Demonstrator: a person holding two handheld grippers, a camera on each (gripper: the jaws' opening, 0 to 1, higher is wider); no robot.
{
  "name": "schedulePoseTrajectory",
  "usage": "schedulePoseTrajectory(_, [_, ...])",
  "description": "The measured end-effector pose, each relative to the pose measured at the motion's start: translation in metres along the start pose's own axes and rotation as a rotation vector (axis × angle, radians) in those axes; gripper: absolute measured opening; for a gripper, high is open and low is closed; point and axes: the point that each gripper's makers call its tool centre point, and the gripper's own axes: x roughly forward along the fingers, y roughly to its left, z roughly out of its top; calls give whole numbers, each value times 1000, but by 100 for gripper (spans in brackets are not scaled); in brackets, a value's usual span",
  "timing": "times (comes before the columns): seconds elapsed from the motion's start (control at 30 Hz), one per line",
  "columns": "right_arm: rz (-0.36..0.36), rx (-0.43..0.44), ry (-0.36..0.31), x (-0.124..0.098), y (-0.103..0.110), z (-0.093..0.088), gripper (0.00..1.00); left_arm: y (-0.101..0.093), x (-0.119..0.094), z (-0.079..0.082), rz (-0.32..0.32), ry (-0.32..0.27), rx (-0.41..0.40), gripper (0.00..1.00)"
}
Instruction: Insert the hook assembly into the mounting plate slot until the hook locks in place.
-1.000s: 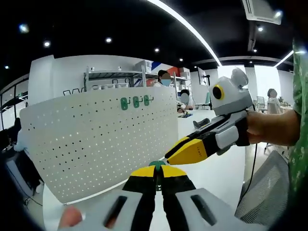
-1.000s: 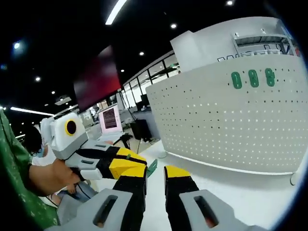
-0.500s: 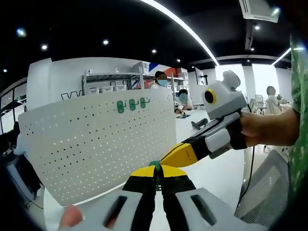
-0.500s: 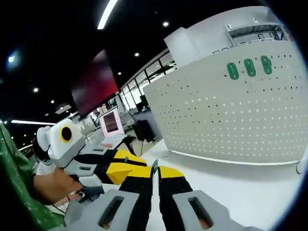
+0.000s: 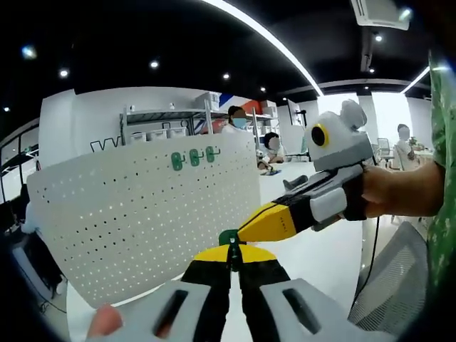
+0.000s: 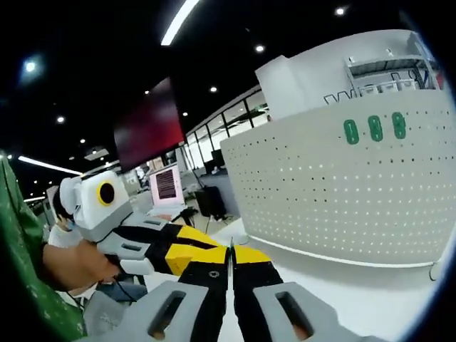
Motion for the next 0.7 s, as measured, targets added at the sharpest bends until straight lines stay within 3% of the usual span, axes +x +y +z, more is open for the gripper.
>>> schedulePoseTrajectory(0.2, [-11,-20,-22,0,-2,2,0,0,1,1,9,4,-9,4])
schedulePoseTrajectory(0.37, [-22,-15,-31,0,-5,4,0,2,2,-1,24,11,-3,11])
schedulePoseTrajectory(0.7, [-18,5,-45,0,-3,7,0,1,6,0,32,12,24,4])
